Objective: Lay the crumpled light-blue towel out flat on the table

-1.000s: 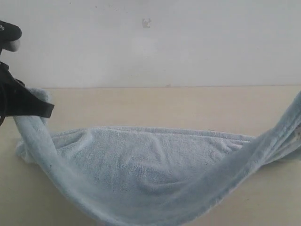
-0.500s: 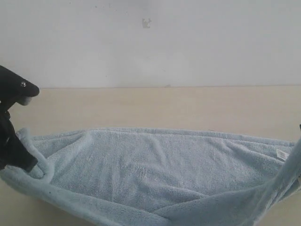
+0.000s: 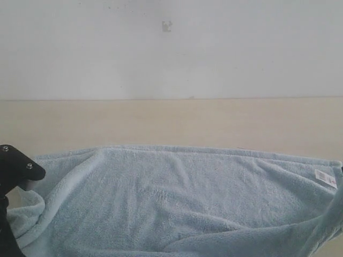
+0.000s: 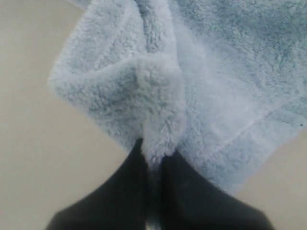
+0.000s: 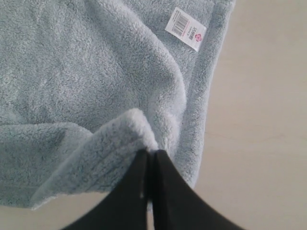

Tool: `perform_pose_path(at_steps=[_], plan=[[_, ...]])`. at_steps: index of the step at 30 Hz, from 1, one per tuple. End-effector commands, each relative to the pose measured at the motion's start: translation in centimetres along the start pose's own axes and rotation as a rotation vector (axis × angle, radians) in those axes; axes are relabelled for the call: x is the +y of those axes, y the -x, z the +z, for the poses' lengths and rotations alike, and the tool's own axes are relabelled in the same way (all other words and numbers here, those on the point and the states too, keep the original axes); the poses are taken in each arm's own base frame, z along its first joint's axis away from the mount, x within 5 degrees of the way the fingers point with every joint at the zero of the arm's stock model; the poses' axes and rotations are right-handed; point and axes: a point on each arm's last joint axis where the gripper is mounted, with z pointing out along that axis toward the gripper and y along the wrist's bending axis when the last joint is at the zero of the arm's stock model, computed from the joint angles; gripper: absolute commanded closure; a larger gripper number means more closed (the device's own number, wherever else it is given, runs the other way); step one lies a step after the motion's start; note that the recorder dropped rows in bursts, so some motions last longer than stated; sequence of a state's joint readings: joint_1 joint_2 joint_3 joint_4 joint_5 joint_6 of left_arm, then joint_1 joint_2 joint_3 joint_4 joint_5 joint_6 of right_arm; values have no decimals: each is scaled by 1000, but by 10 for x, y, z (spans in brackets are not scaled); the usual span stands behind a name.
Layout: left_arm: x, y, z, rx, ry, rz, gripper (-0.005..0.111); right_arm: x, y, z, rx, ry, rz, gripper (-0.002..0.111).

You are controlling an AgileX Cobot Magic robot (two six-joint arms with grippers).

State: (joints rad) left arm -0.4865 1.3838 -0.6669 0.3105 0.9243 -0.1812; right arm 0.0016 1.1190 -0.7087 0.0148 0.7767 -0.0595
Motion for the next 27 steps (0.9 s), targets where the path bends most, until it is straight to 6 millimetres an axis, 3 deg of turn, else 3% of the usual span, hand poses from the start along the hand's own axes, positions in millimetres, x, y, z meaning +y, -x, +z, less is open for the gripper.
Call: perform_pose_path(at_steps=[1,8,13,17,22,25,27], plan=[[-3,0,2,-21,-39,-24,103,1,1,0,-16,12,18,108],[2,-3,-9,-56,-8,-24,103,1,1,0,-23,17,23,108],[16,-2,-29,-242,84,-129,103,1,8,0,-95,17,27,108],[32,13,-36,-447,169,-196,103,-1,31,10,-266,6,63,108],[60,30,-23,-488,192,-331,103,-3,49,50,-166,8,95,108],[89,48,-28,-481,191,-405,103,-4,74,71,-102,14,102,108],[115,65,-46,-554,168,-480,103,-5,107,63,-154,16,99,108]])
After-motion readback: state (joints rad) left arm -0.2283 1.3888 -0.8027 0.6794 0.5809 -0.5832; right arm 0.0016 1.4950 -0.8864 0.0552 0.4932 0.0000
